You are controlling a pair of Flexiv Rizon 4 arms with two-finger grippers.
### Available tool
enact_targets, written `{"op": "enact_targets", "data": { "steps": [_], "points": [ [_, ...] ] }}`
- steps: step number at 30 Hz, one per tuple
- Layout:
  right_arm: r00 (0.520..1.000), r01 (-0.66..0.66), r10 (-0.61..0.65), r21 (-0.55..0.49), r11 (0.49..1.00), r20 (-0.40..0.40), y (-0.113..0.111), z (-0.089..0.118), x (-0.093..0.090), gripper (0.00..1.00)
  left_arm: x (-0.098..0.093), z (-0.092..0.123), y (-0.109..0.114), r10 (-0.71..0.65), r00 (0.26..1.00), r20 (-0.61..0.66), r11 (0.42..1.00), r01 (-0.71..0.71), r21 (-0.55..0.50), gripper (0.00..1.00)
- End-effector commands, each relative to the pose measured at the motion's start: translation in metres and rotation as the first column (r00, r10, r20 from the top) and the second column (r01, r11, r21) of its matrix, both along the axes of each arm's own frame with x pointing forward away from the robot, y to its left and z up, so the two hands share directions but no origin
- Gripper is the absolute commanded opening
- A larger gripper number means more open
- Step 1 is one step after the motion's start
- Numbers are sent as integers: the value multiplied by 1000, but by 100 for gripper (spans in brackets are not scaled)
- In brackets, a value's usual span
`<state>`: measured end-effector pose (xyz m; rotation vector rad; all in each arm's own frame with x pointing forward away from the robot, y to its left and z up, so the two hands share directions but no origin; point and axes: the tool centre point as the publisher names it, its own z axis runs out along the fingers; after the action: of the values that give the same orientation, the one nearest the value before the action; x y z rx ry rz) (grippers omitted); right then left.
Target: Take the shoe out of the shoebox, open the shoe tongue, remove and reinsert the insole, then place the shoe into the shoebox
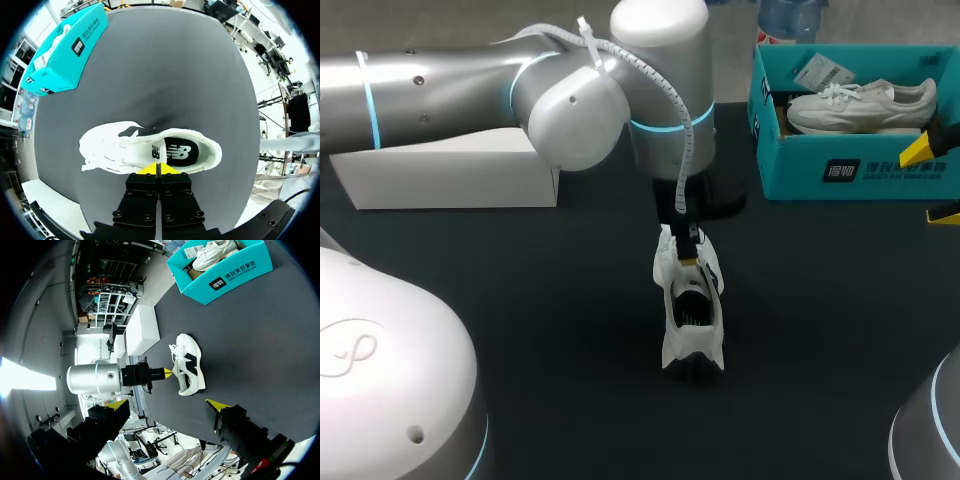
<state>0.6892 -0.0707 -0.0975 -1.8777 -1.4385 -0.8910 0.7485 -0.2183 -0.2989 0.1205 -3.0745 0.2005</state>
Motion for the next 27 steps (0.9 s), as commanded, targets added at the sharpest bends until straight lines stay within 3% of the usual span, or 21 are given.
{"op": "enact_targets", "data": {
  "steps": [1, 16, 21, 27],
  "points": [
    [1000, 1, -1, -1, 1000, -1, 0, -1, 0, 100, -10, 1, 6, 239, 971, 0, 970, -239, 32, 0],
    [1000, 1, -1, -1, 1000, -1, 0, -1, 0, 100, -10, 1, 6, 239, 971, 0, 970, -239, 32, 0],
    [1000, 1, -1, -1, 1000, -1, 0, -1, 0, 100, -51, 6, 18, 104, 991, -81, 995, -104, 7, 0],
    [1000, 1, -1, -1, 1000, -1, 0, -1, 0, 100, -82, 11, 24, 51, 992, -117, 999, -52, -6, 0]
  ]
}}
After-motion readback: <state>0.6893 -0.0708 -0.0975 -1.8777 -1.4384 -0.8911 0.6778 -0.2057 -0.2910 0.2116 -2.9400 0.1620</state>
